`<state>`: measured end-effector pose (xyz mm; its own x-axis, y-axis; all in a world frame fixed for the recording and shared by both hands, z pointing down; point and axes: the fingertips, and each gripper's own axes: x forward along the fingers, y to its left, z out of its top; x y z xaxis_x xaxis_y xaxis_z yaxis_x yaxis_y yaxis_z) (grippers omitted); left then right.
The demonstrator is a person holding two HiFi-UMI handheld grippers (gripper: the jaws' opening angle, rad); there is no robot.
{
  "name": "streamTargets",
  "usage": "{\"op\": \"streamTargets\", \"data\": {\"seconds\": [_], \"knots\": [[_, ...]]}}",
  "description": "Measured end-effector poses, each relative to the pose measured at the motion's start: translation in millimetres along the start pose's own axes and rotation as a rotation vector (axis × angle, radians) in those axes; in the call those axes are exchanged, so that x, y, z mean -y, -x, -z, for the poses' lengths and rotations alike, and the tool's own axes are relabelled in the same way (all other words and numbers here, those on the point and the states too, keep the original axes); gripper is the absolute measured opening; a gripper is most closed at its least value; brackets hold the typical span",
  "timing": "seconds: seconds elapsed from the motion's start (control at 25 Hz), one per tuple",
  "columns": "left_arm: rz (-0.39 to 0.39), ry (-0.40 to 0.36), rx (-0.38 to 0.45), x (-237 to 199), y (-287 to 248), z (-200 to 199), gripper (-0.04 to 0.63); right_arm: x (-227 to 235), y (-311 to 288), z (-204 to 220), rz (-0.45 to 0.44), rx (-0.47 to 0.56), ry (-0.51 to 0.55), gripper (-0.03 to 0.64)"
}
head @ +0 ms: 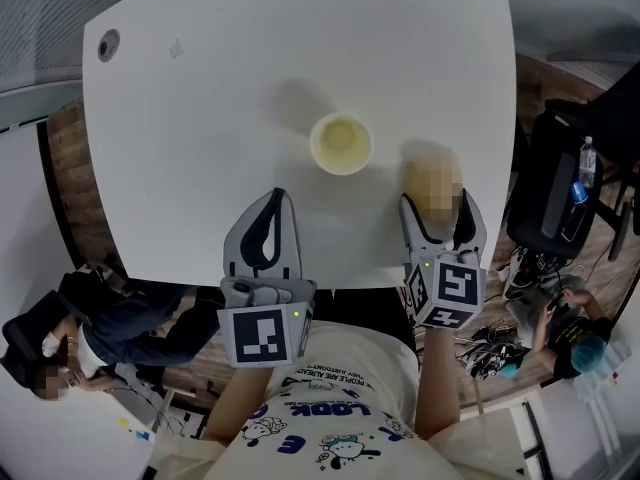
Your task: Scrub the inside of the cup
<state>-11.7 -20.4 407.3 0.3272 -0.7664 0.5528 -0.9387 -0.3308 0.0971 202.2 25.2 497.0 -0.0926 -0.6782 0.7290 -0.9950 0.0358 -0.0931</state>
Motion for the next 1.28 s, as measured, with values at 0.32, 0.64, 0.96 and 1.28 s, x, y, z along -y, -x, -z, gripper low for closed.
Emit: {"op": "streamTargets", "data": {"seconds": [0.32,0.64,0.96,1.28], "knots": [[-0.021,0.005,-0.001,0.0,-1.1,0.6,0.026,7.2,0.6,0.6,0.035,0.019,0.011,0.298],[-0.039,0.013,0.015,7.7,-0.8,-6.4,0.026,-8.4,6.1,-8.3,-0.036,0.059,0.069,0.126],[-0.069,0.02,0.047,11.0,2.8,-17.3,0.026,-20.1,14.3,-26.0,-0.148,0.092,0.046,0.095],[-0.083,0.033,0.067,3.2,10.7,-21.1,0.026,-37.0,21.0,-55.4,-0.207,0.144,0.088,0.087]]}}
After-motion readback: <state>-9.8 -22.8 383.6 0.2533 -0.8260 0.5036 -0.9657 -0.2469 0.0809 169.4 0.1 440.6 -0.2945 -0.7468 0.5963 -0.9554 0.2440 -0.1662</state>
